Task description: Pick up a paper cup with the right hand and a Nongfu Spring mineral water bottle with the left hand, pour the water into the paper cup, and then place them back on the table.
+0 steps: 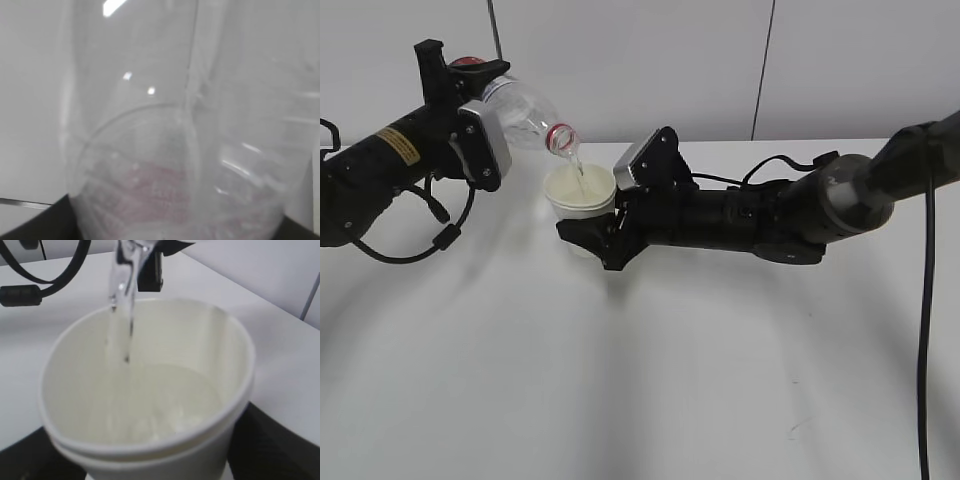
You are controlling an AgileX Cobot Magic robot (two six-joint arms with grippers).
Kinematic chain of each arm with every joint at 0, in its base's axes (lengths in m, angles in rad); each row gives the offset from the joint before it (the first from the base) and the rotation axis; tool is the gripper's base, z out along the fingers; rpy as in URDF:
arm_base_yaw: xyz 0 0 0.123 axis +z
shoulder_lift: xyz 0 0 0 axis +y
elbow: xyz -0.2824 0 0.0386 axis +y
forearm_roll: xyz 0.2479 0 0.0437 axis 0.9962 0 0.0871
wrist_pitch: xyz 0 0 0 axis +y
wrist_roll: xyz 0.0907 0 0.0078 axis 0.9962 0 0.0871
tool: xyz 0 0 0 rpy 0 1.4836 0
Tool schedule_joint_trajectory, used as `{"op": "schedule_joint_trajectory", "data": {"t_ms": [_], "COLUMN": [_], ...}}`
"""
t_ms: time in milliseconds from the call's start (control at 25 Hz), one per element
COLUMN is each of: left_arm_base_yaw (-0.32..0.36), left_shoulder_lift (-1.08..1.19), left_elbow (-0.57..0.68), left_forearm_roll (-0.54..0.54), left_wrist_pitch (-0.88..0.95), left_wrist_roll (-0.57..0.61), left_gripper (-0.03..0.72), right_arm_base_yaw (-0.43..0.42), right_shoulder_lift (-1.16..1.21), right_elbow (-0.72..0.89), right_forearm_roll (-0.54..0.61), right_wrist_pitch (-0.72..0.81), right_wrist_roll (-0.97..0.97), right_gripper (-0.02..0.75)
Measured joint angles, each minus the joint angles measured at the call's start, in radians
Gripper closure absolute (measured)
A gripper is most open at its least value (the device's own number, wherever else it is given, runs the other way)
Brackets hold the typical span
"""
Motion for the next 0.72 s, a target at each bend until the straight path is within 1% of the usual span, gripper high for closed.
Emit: {"op": "schedule_joint_trajectory", "data": {"t_ms": [240,480,600,720], "left_arm_base_yaw": [-0.001,-0.018,-0.030,-0.031], "left_shoulder_lift": [0.000,0.000,0.000,0.000], "left_elbow": [-0.001,-0.001,-0.001,-0.001], "left_forearm_roll": [-0.002,-0.012,-0.019,-0.037], "left_wrist_pitch": [0.043,0.091,0.111,0.114], "left_wrist_roll": [-0.133,-0.261,-0.392,-0.568], "left_gripper": [0.302,0.302,0.302,0.302], "right_arm_base_yaw": [0.000,0.000,0.000,0.000], "right_shoulder_lift": [0.000,0.000,0.000,0.000], "right_elbow": [0.000,0.000,0.000,0.000], "right_forearm_roll": [0.020,0.077,0.099,0.116], "right_wrist_pitch": [0.000,0.000,-0.004,-0.004], "right_wrist_roll": [0.000,-0.009,-0.011,-0.013], "right_gripper": [0.198,0.198,0.198,0.198]}}
